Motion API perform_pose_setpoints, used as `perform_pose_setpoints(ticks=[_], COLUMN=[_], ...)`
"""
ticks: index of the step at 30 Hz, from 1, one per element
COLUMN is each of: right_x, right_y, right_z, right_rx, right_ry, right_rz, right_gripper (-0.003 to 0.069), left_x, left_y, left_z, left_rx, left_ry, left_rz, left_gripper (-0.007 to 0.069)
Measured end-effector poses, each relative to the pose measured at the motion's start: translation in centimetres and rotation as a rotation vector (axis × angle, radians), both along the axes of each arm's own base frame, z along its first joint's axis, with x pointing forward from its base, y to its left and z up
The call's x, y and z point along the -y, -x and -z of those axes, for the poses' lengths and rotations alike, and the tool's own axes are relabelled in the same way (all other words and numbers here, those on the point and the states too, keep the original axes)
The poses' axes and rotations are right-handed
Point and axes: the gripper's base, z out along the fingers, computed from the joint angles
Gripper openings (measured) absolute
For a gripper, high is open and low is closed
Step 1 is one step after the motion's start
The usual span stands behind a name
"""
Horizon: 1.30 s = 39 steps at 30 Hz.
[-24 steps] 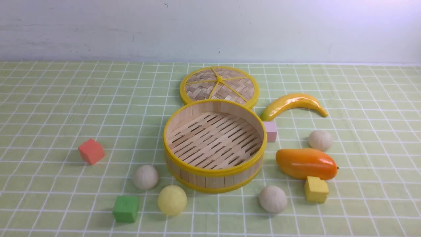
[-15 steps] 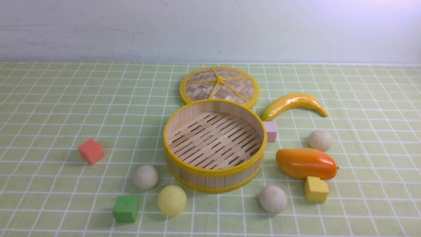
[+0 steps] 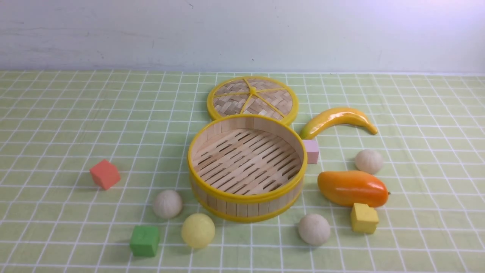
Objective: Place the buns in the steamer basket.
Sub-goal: Use the left arm to grab a steamed stuffed bun
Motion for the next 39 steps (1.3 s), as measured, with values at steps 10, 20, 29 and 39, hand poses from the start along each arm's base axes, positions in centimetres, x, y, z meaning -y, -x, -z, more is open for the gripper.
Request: perform_pose_setpoints(ticks=[10, 20, 29, 39], right_x=[0.0, 0.0, 0.0, 0.0], right_y=[0.0, 0.0, 0.0, 0.0], right_z=[0.0, 0.0, 0.0, 0.0], right_rx=[0.000, 0.000, 0.000, 0.000], right_ry=[0.005, 0.006, 0.007, 0.007], right_rz=[0.000, 0.000, 0.001, 0.001], right_gripper=[0.0238, 0.0238, 0.0238, 0.0239], left_x=[-0.4, 1.7, 2.5, 10.1], left_y=[-0.3, -1.0, -11.3, -20.1], left_z=[-3.0, -11.8, -12.3, -10.7], left_rx=[0.250, -0.208, -0.751, -0.844], left_ry=[0.578, 0.217, -0.219, -0.359], left_rz=[-0.093, 0.125, 0.240, 0.464], left_gripper=[0.0175, -0.0013, -0.0013, -0.0013])
